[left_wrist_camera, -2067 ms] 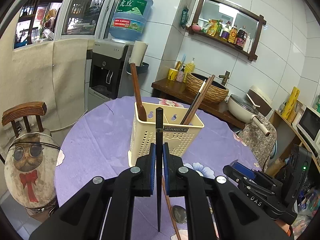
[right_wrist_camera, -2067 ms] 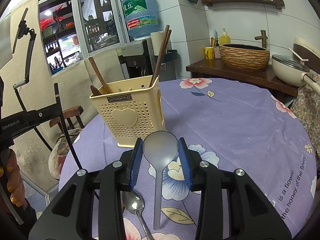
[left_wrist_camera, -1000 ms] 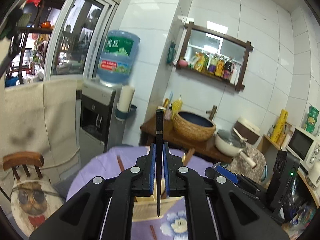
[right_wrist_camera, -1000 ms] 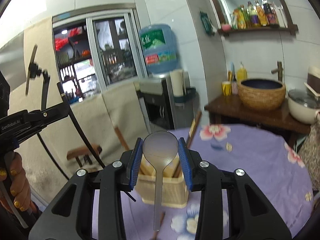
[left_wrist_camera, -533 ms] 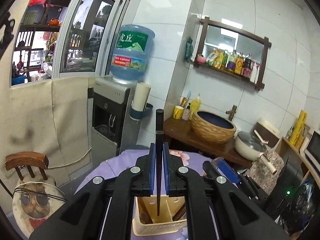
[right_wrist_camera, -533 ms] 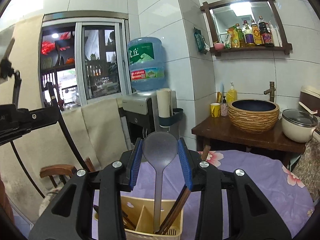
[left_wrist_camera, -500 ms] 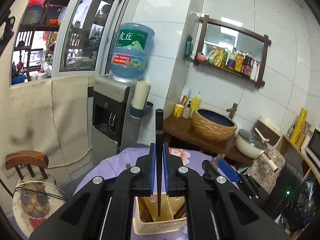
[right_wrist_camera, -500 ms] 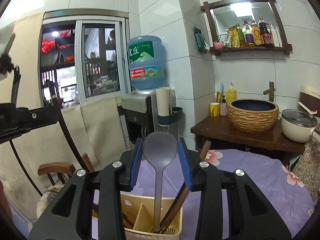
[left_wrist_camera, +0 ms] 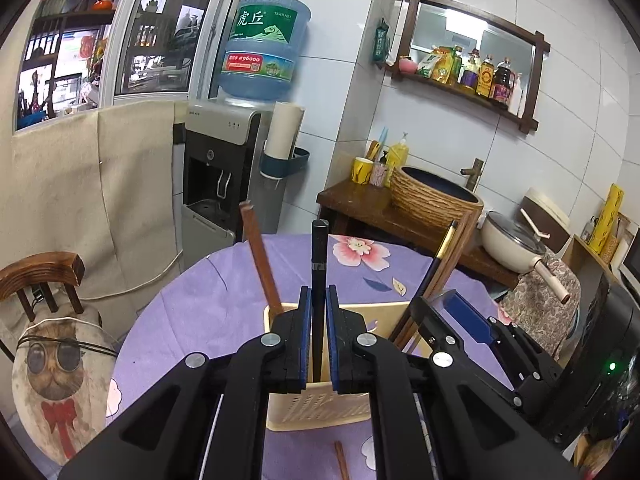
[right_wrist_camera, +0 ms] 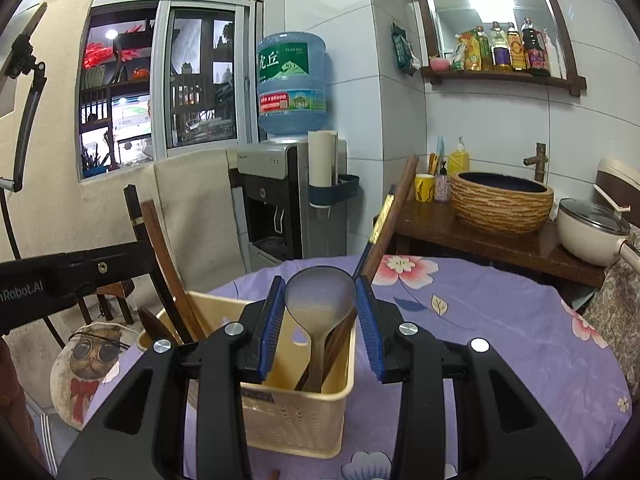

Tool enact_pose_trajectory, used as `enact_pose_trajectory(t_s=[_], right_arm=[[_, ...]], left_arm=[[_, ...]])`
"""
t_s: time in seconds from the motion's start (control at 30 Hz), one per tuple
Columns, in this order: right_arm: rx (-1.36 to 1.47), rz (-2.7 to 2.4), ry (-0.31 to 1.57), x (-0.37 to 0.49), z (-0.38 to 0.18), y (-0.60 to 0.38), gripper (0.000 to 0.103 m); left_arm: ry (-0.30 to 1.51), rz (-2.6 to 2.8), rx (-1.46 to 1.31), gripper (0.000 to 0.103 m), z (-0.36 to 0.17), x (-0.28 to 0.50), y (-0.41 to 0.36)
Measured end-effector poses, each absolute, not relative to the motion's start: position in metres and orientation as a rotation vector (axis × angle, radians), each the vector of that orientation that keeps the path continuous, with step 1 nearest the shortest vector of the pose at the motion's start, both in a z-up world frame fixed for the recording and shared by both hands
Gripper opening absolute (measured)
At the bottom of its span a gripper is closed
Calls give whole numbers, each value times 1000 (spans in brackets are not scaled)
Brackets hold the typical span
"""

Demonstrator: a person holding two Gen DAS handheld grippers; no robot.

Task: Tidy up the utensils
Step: 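Lower both items into the caddy and open both tools, then move both open tools back to the last utensils on the table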

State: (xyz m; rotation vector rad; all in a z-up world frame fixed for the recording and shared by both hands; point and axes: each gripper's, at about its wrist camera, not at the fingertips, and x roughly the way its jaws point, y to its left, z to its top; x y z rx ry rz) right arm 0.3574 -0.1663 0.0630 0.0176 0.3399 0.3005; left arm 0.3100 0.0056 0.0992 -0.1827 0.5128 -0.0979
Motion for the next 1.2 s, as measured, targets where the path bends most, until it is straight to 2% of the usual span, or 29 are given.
enact_pose_trajectory(t_s=[0.23, 0.27, 0.3, 0.33, 0.4, 0.5, 0.53, 0.57, 0.6, 0.87, 1.2], right_arm=[[16, 298, 363, 356, 52, -170, 39], [15, 301, 365, 355, 52, -171, 43], [12, 306, 362, 351, 53, -172, 48], [11, 311, 355, 348, 54, -173, 62], [3, 309, 329, 338, 57, -177, 65], [-9, 311, 326, 320, 60, -184, 67], [-4, 319, 337, 315, 61, -186, 72], [-1, 334, 356, 310, 60, -189, 74], [-5, 351, 379, 304, 59, -191, 74], [-73, 378, 522, 264, 30, -201, 74], [-106, 449, 709, 230, -34, -193, 74]], left_arm=[[517, -110, -192, 8, 94, 306, 7], [515, -119, -196, 11, 95, 303, 8], [511, -123, -196, 19, 96, 301, 7], [502, -127, -192, 25, 98, 296, 8], [476, -122, -191, 58, 100, 283, 9], [441, -116, -197, 72, 103, 261, 13], [441, -118, -199, 76, 101, 255, 14], [444, -122, -204, 83, 99, 247, 16], [447, -124, -207, 87, 97, 244, 17], [544, -57, -240, 90, 60, 217, 43], [719, 37, -242, 91, -10, 198, 63]])
